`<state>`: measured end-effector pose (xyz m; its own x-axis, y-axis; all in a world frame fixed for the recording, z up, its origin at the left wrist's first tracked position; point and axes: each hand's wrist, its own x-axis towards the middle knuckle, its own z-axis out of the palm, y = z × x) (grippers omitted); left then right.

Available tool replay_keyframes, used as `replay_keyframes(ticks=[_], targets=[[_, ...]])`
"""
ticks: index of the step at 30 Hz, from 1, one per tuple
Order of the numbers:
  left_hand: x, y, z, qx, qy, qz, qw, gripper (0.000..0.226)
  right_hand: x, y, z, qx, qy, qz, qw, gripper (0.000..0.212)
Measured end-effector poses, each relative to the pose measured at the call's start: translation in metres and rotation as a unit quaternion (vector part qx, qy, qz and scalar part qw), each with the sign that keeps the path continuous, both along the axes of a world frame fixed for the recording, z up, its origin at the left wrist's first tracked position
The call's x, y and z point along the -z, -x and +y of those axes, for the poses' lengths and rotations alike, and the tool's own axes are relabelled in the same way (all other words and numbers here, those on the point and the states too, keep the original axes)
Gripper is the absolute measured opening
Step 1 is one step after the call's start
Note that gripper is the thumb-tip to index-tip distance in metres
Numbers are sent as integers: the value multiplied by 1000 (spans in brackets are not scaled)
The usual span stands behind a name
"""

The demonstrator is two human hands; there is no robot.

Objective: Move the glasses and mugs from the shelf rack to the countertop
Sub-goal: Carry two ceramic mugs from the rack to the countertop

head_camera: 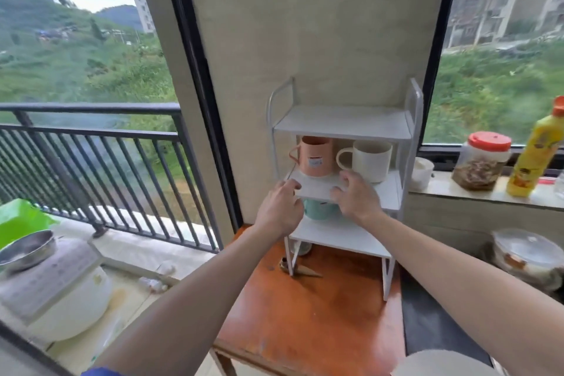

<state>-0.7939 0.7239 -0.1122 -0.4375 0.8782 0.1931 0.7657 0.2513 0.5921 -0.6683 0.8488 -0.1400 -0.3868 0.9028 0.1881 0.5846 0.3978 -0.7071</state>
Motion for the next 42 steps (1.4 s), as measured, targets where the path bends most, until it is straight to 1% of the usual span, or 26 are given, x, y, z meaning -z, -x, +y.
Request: replay_keyframes(ticks=[2, 5, 8, 11, 14, 15, 18, 20, 22, 23, 26, 28, 30, 33, 39, 42], targets=[[-1, 9, 30, 0, -2, 3, 1000, 41, 2, 14, 23, 1, -2, 18, 1000, 50], [-2, 21, 70, 4, 15, 3, 1000, 53, 6, 34, 48, 22, 16, 63, 998, 38], [-5, 30, 102, -26, 2, -34, 999, 58, 11, 50, 62, 58, 36, 94, 993, 37], [-8, 40, 129, -68, -15, -101, 992, 45, 13, 59, 71, 73, 61, 127, 987, 42], [-9, 49, 150, -59, -29, -171, 983, 33, 13, 61, 78, 79, 95, 143, 982, 45], [-9, 51, 155, -54, -39, -177, 982, 33, 13, 61, 78, 82, 102, 145, 981, 44], [-8, 59, 160, -52, -57, -154, 985, 33, 13, 58, 71, 98, 94, 167, 976, 40], [-6, 61, 158, -56, -51, -164, 984, 24, 14, 52, 64, 97, 87, 192, 973, 31], [-6, 61, 152, -55, -35, -200, 978, 18, 14, 43, 57, 94, 88, 202, 971, 20], [-6, 60, 148, -52, -26, -220, 974, 18, 14, 39, 53, 100, 92, 205, 969, 20], [-4, 60, 134, -24, -13, -268, 963, 20, 11, 31, 39, 130, 103, 233, 958, 24], [-2, 58, 122, 12, -17, -302, 953, 18, 8, 24, 29, 157, 105, 250, 950, 28], [4, 55, 110, 43, -31, -343, 938, 16, 6, 17, 17, 182, 110, 276, 937, 32], [11, 54, 90, 62, -45, -398, 914, 18, 6, 3, -4, 212, 133, 314, 916, 33], [17, 45, 49, 117, -26, -473, 873, 15, 10, -34, -53, 237, 146, 373, 885, 29], [16, 28, 33, 136, -20, -505, 852, 19, 11, -61, -80, 251, 133, 382, 879, 29]])
